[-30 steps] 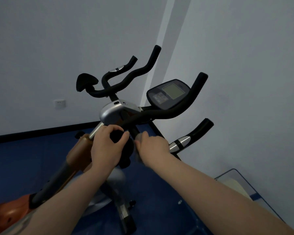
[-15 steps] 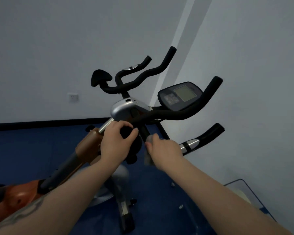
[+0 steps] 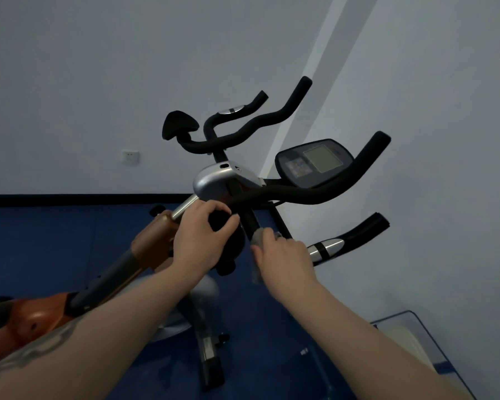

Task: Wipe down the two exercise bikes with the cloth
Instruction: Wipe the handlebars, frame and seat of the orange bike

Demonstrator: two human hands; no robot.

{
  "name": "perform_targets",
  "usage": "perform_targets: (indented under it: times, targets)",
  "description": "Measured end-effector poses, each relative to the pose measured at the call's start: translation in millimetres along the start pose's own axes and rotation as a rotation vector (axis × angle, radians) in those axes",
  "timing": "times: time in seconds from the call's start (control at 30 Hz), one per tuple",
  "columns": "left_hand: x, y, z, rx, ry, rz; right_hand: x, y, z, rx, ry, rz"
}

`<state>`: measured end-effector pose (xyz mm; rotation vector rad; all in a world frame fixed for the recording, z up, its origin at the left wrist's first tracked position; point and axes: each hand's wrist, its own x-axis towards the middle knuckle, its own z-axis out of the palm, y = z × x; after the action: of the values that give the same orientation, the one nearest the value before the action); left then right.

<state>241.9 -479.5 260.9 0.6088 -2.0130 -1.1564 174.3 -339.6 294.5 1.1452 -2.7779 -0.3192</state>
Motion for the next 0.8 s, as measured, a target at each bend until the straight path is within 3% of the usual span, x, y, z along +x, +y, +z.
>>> perform_targets:
  times: [0.1, 0.27, 0.4, 0.5, 0.67, 0.8]
  targets:
    - [0.3, 0.6, 2.4, 0.002, 0.017, -0.023, 1.1, 1.8, 2.8, -0.039, 0.019, 0.005]
    - [-0.7, 2.9, -0.2, -0.010, 0.019, 0.003, 33.1, -17.1, -3.0, 0.254, -0.100, 0.188]
    - [-1.2, 0.7, -0.2, -0.017, -0.001, -0.001, 13.7, 0.5, -6.6, 0.239, -0.050, 0.066]
    - [0.3, -4.4, 1.7, -0.034, -0.007, -0.009, 8.3, 21.7, -23.4, 0.446, -0.067, 0.033]
    - [-0.2, -9.0, 6.2, -0.084, 0.029, -0.046, 20.8, 45.5, -64.3, 0.757, 0.200, 0.073]
    - [-3.5, -8.7, 8.0, -0.202, 0.104, -0.190, 62.7, 43.3, -85.4, 0.701, 0.363, 0.031]
